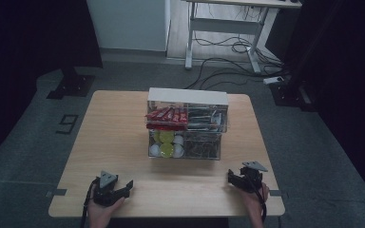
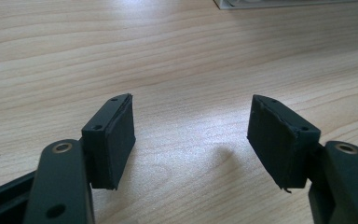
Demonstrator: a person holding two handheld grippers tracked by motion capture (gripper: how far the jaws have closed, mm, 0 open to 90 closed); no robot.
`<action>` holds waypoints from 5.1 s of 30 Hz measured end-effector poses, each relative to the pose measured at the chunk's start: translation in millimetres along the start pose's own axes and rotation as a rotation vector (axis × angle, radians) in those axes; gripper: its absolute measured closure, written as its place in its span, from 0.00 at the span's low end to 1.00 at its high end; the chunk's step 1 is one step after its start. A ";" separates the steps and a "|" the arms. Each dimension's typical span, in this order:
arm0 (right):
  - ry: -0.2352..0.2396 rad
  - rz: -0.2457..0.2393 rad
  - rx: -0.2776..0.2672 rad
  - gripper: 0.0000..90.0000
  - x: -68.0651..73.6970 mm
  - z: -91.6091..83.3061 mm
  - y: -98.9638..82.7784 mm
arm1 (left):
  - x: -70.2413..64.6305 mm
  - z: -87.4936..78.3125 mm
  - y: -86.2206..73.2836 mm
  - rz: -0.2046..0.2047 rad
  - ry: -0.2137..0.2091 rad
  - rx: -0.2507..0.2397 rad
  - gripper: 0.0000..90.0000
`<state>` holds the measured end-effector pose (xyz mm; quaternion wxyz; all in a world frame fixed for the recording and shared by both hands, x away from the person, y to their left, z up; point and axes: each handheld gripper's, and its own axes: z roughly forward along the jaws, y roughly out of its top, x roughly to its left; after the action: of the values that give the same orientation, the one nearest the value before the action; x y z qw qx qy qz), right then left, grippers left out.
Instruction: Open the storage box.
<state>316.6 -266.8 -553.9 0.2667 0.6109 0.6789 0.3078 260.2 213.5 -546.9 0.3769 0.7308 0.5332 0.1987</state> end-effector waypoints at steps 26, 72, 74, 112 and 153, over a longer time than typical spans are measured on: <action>0.167 -0.035 -0.142 0.99 4.3 -36.5 2.1 | -7.5 5.0 7.1 0.040 0.008 -0.005 0.36; 0.372 -0.138 -0.203 0.99 75.3 -38.5 16.3 | -14.3 8.8 12.4 0.020 -0.035 -0.010 0.35; 0.376 -0.154 -0.197 0.99 83.1 -33.1 17.3 | -14.8 7.8 10.7 0.019 -0.037 -0.006 0.35; 0.408 -0.189 -0.213 0.99 96.8 -19.4 34.6 | -4.5 -3.0 9.8 0.019 -0.001 -0.012 0.35; 0.493 -0.160 -0.289 0.99 99.9 -34.6 78.7 | 12.9 -12.3 8.9 -0.016 0.056 -0.027 0.35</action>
<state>332.4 -165.7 -470.9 0.2016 0.4178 0.7184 0.5184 261.8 228.3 -533.7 0.3733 0.7156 0.5466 0.2232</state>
